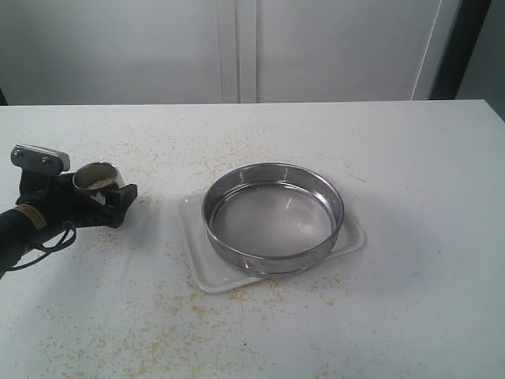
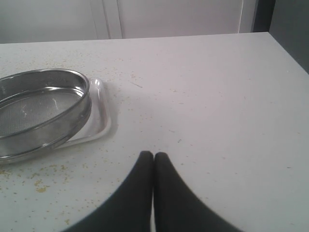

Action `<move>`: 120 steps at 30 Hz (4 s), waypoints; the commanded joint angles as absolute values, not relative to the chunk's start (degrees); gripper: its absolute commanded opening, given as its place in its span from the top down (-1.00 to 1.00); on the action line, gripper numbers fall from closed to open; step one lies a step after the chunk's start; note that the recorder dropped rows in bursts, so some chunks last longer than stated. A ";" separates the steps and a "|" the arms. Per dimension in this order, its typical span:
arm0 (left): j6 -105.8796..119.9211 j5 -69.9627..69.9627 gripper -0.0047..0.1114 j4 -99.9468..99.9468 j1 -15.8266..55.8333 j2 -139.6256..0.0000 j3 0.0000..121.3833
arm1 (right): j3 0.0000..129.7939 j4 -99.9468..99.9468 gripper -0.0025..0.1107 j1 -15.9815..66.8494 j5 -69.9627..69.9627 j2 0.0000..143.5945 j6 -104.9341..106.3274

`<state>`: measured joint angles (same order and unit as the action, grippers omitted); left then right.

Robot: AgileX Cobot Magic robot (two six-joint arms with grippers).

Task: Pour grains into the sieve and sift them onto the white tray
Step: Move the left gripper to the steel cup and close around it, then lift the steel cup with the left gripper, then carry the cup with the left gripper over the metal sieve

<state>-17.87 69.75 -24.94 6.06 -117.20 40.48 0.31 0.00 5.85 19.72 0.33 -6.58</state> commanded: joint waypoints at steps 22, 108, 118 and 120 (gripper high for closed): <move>-15.42 69.96 0.92 -27.64 6.13 -116.24 40.79 | 0.00 0.00 0.96 5.60 19.56 0.00 -7.70; -16.96 -8.24 0.92 -46.48 47.73 -101.12 72.43 | 0.00 0.00 0.96 5.60 19.56 0.00 -7.70; -7.61 -11.43 0.92 -46.59 47.73 -103.74 74.81 | 0.00 0.00 0.96 5.60 19.56 0.00 -7.70; -4.95 -11.43 0.92 -46.59 47.73 -103.96 74.81 | 0.00 0.00 0.96 5.60 19.56 0.00 -7.70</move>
